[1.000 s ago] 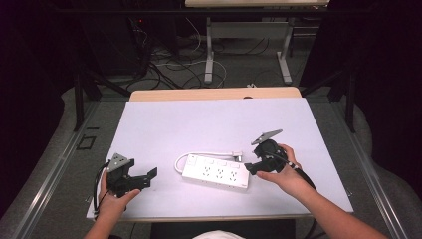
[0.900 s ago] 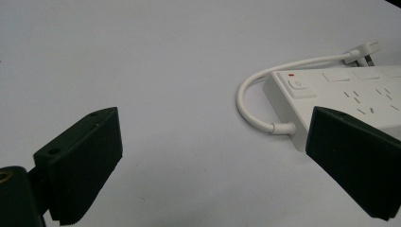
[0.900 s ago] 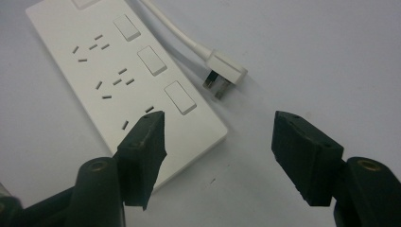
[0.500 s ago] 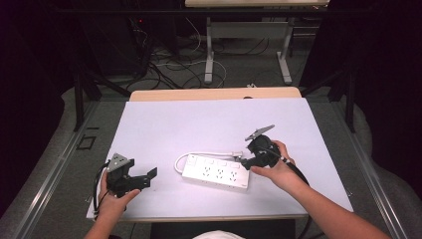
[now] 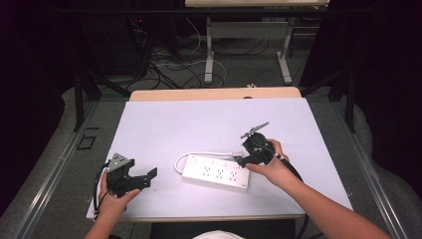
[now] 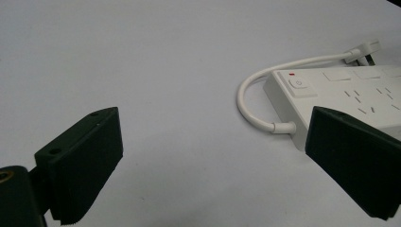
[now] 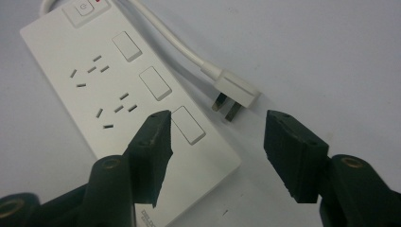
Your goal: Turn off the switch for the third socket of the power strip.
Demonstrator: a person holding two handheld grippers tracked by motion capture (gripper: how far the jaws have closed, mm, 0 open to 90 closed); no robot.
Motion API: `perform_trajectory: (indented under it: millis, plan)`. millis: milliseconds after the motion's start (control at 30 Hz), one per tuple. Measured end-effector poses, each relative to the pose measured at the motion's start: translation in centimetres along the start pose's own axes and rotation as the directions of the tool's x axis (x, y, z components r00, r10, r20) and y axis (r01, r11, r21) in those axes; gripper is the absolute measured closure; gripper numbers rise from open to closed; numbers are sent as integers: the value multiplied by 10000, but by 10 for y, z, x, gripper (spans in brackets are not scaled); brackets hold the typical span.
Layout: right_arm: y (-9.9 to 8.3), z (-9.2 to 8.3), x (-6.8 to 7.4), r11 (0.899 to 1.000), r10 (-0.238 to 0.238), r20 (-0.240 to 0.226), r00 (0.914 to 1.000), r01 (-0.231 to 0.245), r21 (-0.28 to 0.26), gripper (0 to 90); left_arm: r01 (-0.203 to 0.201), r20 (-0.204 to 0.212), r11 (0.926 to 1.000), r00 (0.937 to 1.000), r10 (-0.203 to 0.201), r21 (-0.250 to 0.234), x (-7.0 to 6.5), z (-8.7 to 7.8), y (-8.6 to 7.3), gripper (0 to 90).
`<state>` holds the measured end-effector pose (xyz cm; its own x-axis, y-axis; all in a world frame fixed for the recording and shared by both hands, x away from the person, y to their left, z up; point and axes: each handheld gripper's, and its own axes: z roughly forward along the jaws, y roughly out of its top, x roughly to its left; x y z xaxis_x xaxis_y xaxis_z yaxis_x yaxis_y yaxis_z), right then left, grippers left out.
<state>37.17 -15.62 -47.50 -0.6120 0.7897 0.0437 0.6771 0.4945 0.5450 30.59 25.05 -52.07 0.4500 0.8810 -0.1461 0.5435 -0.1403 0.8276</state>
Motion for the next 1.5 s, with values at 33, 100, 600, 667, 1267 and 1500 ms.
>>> perform_trajectory:
  millis: [33,100,600,667,1267,1500]
  plan:
    - [1,0,0,9999,0,-42,10000,0,161,446,-2,3,10000,10000,2,-3,0,0,0,48]
    - [2,2,1,9999,34,-81,10000,-32,159,462,0,2,10000,10000,0,8,0,0,0,48]
    - [7,11,3,9995,-95,-169,9998,100,302,540,-13,12,10000,10000,13,19,0,0,0,51]
    - [8,13,4,9990,-110,-150,9998,116,430,556,-7,13,10000,10000,7,30,0,0,0,51]
    - [11,22,6,9967,-251,-493,9985,288,758,712,9,-2,10000,10000,-9,46,0,0,0,55]
    - [12,26,7,9954,-91,-506,9987,139,945,754,9,-11,10000,10000,-9,40,0,0,0,56]
